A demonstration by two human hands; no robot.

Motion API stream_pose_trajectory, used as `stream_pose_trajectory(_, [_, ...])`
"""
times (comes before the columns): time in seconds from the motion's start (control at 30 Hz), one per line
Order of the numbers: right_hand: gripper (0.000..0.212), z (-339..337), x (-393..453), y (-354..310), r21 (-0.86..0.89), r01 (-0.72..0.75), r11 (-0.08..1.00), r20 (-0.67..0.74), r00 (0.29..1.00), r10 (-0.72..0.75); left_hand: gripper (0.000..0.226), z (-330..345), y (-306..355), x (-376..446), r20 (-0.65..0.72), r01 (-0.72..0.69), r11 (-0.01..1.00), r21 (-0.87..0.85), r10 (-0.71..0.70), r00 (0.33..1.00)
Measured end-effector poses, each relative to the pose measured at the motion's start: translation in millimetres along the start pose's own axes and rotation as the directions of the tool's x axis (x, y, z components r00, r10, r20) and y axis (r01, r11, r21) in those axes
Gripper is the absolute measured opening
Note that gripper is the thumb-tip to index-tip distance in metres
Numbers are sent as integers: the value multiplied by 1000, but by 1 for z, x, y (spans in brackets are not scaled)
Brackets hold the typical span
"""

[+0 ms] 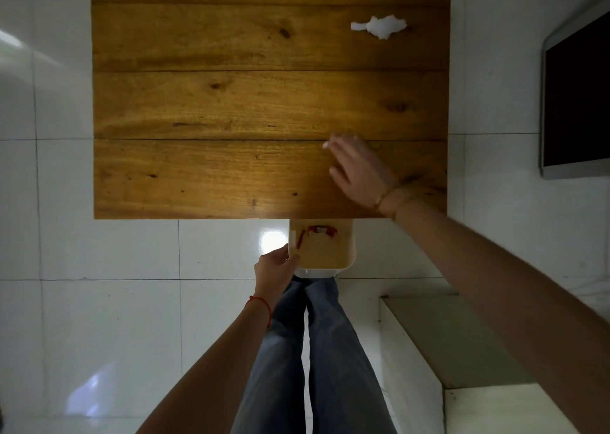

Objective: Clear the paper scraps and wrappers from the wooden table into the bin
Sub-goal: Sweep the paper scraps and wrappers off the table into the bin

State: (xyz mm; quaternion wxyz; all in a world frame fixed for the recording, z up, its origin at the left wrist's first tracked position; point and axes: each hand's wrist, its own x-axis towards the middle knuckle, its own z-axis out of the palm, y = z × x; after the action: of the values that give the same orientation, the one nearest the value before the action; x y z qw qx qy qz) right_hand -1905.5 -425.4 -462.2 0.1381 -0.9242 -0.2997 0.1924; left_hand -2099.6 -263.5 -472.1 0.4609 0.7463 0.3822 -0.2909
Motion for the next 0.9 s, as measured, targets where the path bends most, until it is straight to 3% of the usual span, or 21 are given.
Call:
stream_pose_trajectory(0.17, [48,44,-95,-51,43,158,987,188,968,-163,41,2,-5,-7,-10,15,1000,-1,-15,1000])
stream_pose_trajectory(0.27, [46,57,-133,-73,168,131,977,182,970,-162,37,2,-8,-17,-11,28,1000,-8,-28,1000])
stream_pose_trajectory(0.4, [44,47,-155,-86,306,-84,948,65,996,67,33,-3,-6,-40,-7,32,999,21,-32,999])
stream_pose_trajectory(0.53, [40,22,-175,-95,373,-219,902,-57,965,257,28,-19,3,-73,2,-4,1000,25,4,1000])
stream_pose_trajectory(0.63, [41,3,-194,-102,416,-269,869,-105,935,340,17,-34,15,-96,-6,-30,999,-23,30,1000])
stream_pose_trajectory(0.9, [44,-49,-248,-122,453,-402,796,-177,834,522,25,-77,65,-154,6,-144,989,31,144,990])
